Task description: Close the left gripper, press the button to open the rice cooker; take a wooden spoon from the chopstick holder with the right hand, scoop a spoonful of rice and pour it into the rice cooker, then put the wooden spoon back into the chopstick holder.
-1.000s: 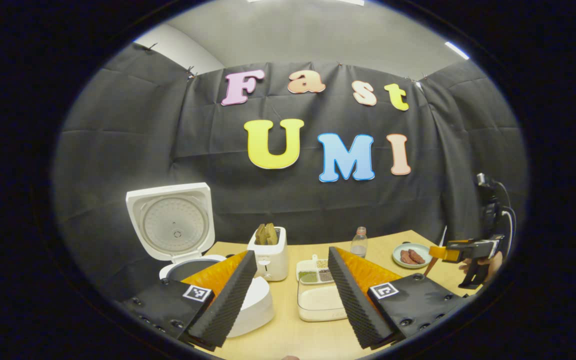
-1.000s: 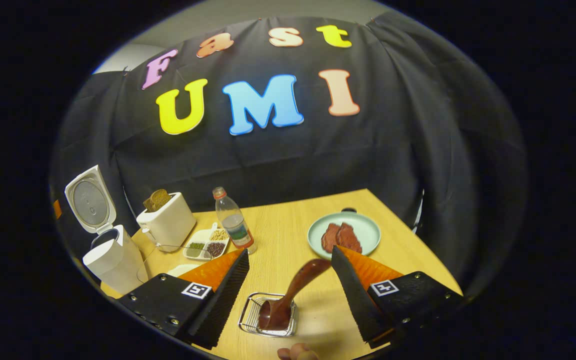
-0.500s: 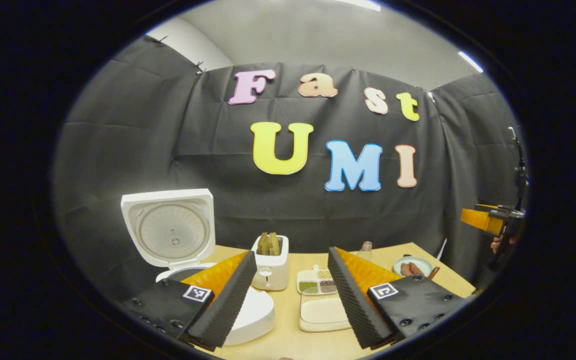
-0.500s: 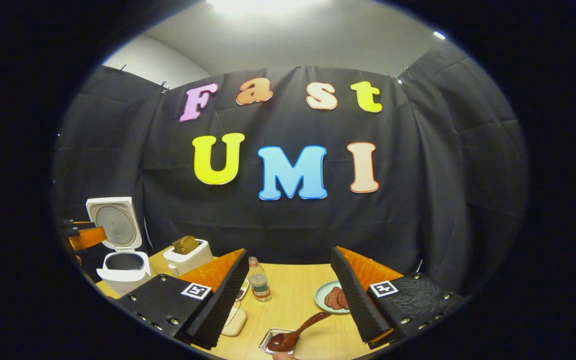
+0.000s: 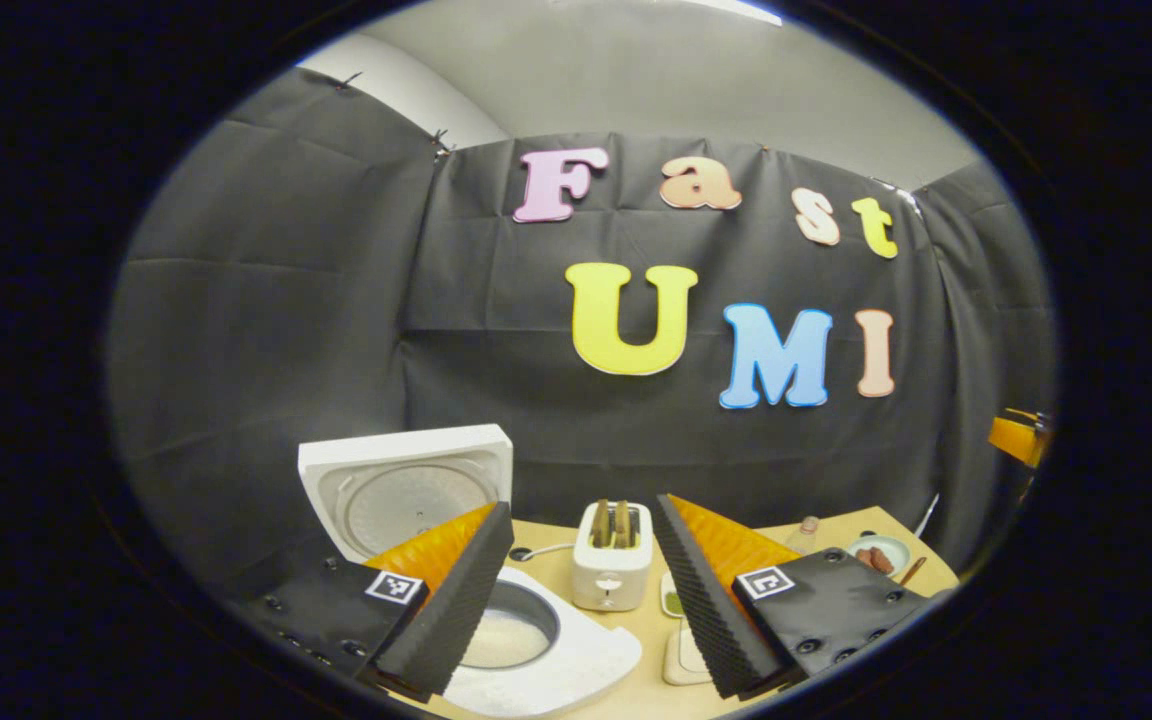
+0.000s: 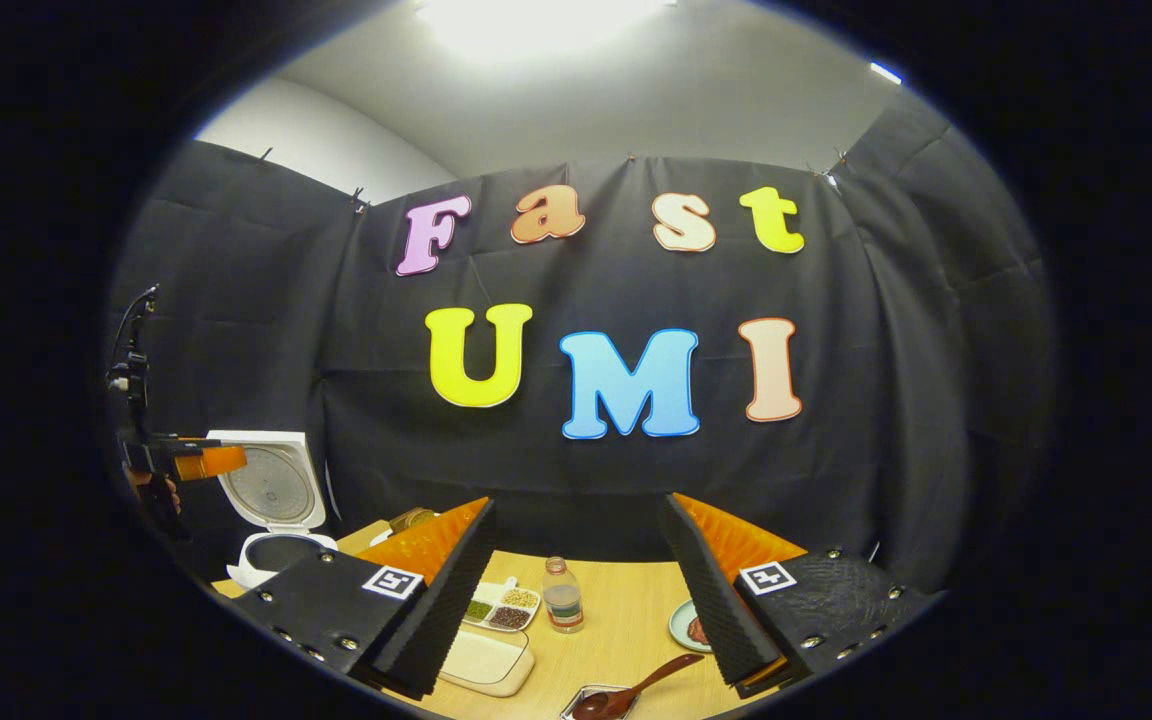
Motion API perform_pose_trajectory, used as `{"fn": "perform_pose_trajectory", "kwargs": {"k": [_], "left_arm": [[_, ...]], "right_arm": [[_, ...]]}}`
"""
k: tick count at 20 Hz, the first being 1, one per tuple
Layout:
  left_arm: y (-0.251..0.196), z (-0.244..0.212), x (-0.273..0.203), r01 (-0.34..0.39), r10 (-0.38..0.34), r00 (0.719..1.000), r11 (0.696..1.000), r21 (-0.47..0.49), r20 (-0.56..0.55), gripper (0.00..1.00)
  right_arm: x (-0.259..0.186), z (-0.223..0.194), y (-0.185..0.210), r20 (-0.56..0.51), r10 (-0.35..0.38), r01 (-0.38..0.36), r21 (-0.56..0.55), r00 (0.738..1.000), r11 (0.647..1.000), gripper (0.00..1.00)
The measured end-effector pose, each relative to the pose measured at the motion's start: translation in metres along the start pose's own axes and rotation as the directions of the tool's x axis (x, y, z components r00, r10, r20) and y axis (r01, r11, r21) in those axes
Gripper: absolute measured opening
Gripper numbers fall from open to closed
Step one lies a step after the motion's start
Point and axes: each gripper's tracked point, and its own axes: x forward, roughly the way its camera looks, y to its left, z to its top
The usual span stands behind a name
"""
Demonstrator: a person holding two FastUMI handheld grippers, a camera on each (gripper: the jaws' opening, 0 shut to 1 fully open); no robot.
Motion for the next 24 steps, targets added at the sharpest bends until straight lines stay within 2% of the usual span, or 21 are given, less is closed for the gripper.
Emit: {"fn": "perform_pose_trajectory", "kwargs": {"k": [6,7,8,12,16,19,22,24], "left_arm": [[0.054,0.035,0.044,-0.099,0.099,0.995,0.995,0.011,0.009,0.98],[0.064,0.038,0.053,-0.124,0.124,0.992,0.992,0.014,0.006,0.98],[0.072,0.039,0.061,-0.148,0.148,0.989,0.989,0.013,0.001,0.96],[0.106,0.044,0.103,-0.235,0.235,0.972,0.972,-0.016,-0.026,0.98],[0.164,0.037,0.153,-0.342,0.339,0.939,0.938,-0.051,-0.056,0.98],[0.193,0.016,0.179,-0.413,0.401,0.907,0.907,-0.081,-0.129,0.98],[0.205,0.004,0.203,-0.427,0.412,0.898,0.900,-0.082,-0.158,0.98],[0.217,-0.012,0.211,-0.467,0.451,0.871,0.883,-0.048,-0.193,0.98]], "right_arm": [[0.016,-0.005,-0.003,-0.013,-0.010,0.010,0.002,1.000,1.000,0.99],[0.019,-0.006,-0.004,-0.018,-0.013,0.013,0.006,1.000,1.000,0.96],[0.021,-0.007,-0.004,-0.023,-0.017,0.017,0.010,1.000,1.000,0.99],[0.028,-0.015,-0.009,-0.045,-0.034,0.035,0.013,0.998,0.999,0.99],[0.028,-0.027,-0.017,-0.067,-0.061,0.061,0.005,0.996,0.998,0.99],[0.029,-0.032,-0.024,-0.082,-0.079,0.080,0.012,0.993,0.997,0.99],[0.029,-0.034,-0.030,-0.084,-0.086,0.087,0.012,0.993,0.996,0.99],[0.028,-0.037,-0.035,-0.090,-0.093,0.094,0.014,0.992,0.995,0.99]]}}
